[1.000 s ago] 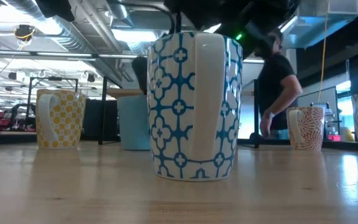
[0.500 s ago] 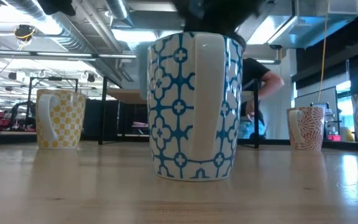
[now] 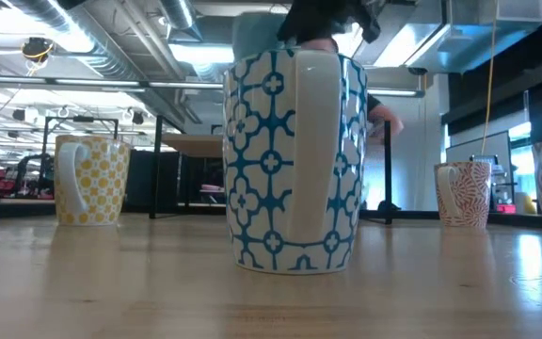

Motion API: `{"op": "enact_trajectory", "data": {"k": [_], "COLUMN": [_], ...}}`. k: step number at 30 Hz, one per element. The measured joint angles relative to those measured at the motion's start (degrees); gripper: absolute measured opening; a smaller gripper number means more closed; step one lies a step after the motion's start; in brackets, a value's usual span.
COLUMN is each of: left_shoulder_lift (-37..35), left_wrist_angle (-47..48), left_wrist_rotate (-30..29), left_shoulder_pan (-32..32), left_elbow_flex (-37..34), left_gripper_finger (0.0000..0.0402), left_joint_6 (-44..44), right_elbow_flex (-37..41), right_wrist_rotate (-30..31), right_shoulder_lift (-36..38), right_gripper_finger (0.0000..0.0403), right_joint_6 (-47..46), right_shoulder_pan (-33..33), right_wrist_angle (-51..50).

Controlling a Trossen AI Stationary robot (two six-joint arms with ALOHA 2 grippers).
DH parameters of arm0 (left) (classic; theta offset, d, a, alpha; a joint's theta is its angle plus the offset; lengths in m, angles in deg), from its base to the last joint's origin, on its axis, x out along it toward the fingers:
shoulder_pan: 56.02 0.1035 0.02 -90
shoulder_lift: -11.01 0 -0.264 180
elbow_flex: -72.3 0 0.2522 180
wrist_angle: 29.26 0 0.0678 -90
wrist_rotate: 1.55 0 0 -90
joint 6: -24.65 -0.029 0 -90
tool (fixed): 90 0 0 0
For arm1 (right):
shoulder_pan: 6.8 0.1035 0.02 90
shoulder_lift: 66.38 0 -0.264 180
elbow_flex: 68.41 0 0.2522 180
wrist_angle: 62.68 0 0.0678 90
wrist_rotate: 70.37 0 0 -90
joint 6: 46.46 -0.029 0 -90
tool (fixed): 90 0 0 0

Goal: Place coffee mugs
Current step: Put the blue mug on the shelf

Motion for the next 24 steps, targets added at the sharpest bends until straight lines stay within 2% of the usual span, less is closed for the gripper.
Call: {"op": "enact_trajectory", "data": {"k": [10,15,19,22,24], "left_shoulder_lift": [-6.4,-7.1,-7.0,-7.1,-7.0], "left_wrist_angle": [-2.1,-1.8,-1.3,-1.4,-1.4], "left_wrist_rotate": [-10.0,-13.0,-13.1,-13.1,-13.3], "left_shoulder_pan": [0.0,0.0,0.0,0.0,0.0], "left_elbow_flex": [0.0,0.0,0.0,0.0,0.0], "left_gripper_finger": [0.0123,0.0123,0.0123,0.0123,0.0123], "left_joint_6": [-9.3,-9.7,-10.7,-10.7,-10.8], "right_elbow_flex": [0.0,-0.4,-6.2,-12.7,-16.8], "right_wrist_rotate": [6.4,6.3,7.2,9.6,8.4], "right_shoulder_lift": [-0.4,-0.5,-1.7,-4.1,-6.2], "right_gripper_finger": [0.0025,0.0025,0.0025,0.0025,0.0025], "right_joint_6": [-3.5,-3.7,-1.0,-0.6,-1.1], "right_shoulder_pan": [-10.6,-15.8,-16.7,-16.5,-16.6], "right_wrist_angle": [3.9,4.9,3.9,-2.8,-6.9]}}
